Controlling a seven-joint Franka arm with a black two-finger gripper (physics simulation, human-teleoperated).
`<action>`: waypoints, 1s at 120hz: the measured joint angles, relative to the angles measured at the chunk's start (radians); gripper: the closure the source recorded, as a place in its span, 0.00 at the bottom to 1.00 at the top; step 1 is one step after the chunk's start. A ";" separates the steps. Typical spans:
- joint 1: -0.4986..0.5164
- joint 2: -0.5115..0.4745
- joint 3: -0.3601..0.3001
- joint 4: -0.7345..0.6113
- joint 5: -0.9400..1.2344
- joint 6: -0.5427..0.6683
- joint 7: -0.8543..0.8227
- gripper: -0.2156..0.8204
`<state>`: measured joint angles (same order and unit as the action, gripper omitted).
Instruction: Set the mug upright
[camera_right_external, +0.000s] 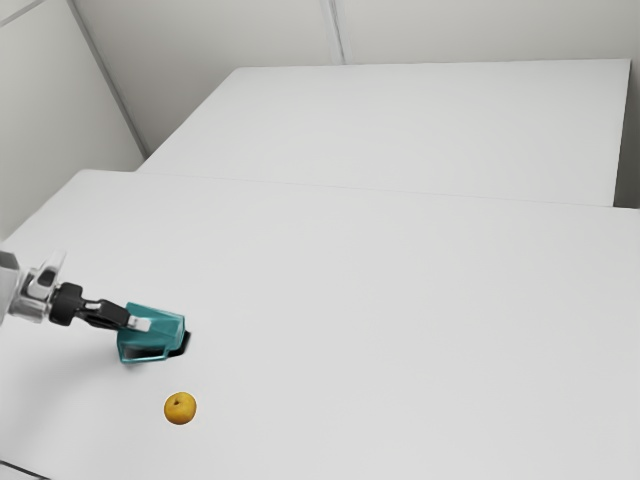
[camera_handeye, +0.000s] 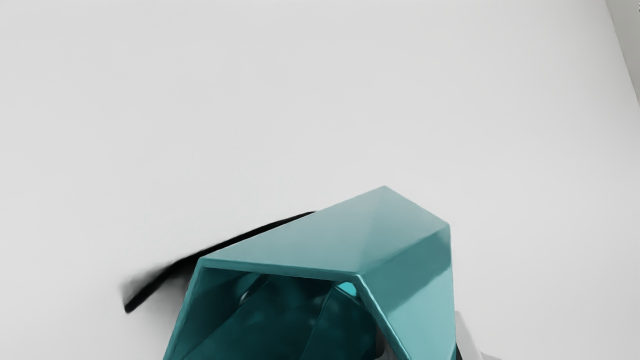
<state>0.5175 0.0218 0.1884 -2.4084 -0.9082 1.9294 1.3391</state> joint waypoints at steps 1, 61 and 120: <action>-0.001 -0.001 0.000 0.000 0.000 0.000 0.000 0.92; -0.063 -0.120 0.001 0.000 0.008 -0.004 -0.016 0.96; -0.178 -0.247 -0.122 0.043 0.303 0.079 -0.181 0.96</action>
<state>0.3396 -0.2256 0.0669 -2.3653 -0.6055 2.0082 1.1585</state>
